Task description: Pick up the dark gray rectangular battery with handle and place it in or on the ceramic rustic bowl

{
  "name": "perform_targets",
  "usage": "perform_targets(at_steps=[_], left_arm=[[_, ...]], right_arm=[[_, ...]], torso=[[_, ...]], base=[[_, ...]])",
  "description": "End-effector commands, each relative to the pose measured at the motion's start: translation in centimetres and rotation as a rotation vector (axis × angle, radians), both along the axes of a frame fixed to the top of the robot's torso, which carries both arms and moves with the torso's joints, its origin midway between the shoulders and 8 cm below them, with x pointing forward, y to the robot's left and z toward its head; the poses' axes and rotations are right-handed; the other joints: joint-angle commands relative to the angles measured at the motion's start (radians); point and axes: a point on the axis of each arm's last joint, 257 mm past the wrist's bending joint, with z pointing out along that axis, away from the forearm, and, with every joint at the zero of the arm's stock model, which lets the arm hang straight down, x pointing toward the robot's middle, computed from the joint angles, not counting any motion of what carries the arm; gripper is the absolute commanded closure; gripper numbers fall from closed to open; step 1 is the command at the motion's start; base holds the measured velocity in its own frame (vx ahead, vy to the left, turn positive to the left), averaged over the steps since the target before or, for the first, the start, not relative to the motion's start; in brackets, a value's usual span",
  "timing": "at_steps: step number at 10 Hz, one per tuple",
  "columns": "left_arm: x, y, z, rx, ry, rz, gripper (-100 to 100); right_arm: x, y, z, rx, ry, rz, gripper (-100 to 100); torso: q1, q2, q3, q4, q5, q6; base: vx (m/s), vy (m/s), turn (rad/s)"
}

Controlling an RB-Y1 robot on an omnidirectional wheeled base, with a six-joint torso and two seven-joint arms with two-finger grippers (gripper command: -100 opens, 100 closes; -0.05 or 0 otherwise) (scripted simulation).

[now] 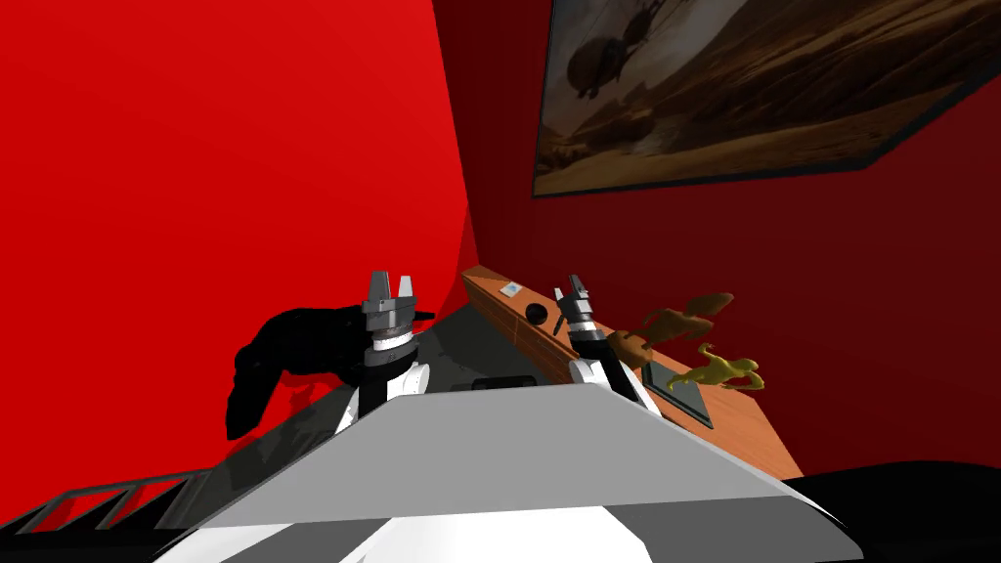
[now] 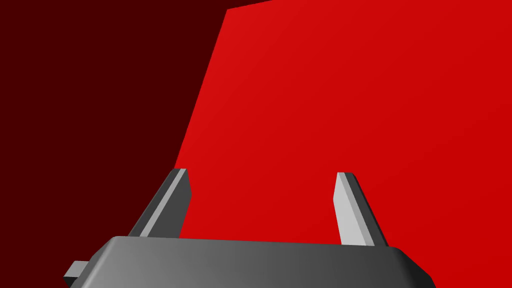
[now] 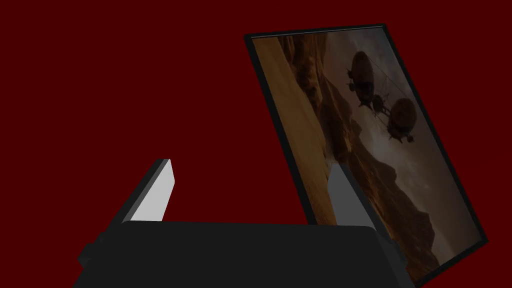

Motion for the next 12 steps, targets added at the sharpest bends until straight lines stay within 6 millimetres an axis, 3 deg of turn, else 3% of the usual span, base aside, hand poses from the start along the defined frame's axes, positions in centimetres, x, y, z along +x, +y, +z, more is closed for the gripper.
perform_targets(at_steps=[1, 2, 3, 5, 6, 8, 9, 10, 11, 12], left_arm=[[0.0, 0.0, 0.0, 0.000, 0.000, 0.000, 0], [0.0, 0.0, 0.0, 0.000, 0.000, 0.000, 0], [0.0, 0.0, 0.0, 0.000, 0.000, 0.000, 0], [0.0, 0.0, 0.0, 0.000, 0.000, 0.000, 0], [0.0, 0.0, 0.0, 0.000, 0.000, 0.000, 0], [0.0, 0.0, 0.0, 0.000, 0.000, 0.000, 0], [0.0, 0.0, 0.0, 0.000, 0.000, 0.000, 0], [0.0, 0.0, 0.0, 0.000, 0.000, 0.000, 0], [0.0, 0.0, 0.0, 0.000, 0.000, 0.000, 0], [0.0, 0.0, 0.0, 0.000, 0.000, 0.000, 0]], right_arm=[[0.1, 0.1, -3.7, 0.007, 0.098, 0.007, -100], [0.3, 0.0, -6.0, 0.011, 0.161, 0.010, -100], [0.3, 0.0, -6.0, 0.011, 0.161, 0.010, -100], [0.2, -0.2, -11.0, 0.015, 0.293, 0.016, -100], [0.2, -0.2, -11.2, 0.016, 0.298, 0.016, -100], [-0.6, -0.6, -16.9, 0.016, 0.448, 0.019, -100], [-0.6, -0.6, -16.9, 0.016, 0.448, 0.019, -100], [-1.3, -0.9, -19.8, 0.014, 0.526, 0.020, -100], [-1.3, -0.9, -19.8, 0.014, 0.526, 0.020, -100], [-2.2, -1.2, -22.8, 0.010, 0.606, 0.019, -100]], torso=[[0.000, 0.000, 0.000, 0.000, 0.000, 0.000], [0.000, 0.000, 0.000, 0.000, 0.000, 0.000], [0.000, 0.000, 0.000, 0.000, 0.000, 0.000], [-0.001, -0.001, -0.001, 0.000, 0.000, 0.000], [-0.001, -0.002, -0.001, 0.000, 0.000, 0.000], [-0.002, -0.002, -0.001, 0.000, 0.000, 0.000], [-0.001, -0.002, -0.001, 0.000, 0.000, 0.000], [-0.002, -0.002, -0.001, 0.000, 0.000, 0.001], [-0.002, -0.002, -0.001, 0.000, 0.000, 0.000], [-0.002, -0.002, -0.001, 0.000, 0.000, 0.001]], base=[[-0.019, 0.033, 0.220], [-0.011, 0.040, 0.320], [-0.007, 0.023, 0.112], [-0.003, 0.025, 0.247], [0.003, 0.012, 0.090], [0.008, 0.015, 0.248], [0.009, 0.008, 0.109], [0.012, 0.011, 0.194], [0.011, 0.003, 0.104], [0.014, 0.005, 0.190]])
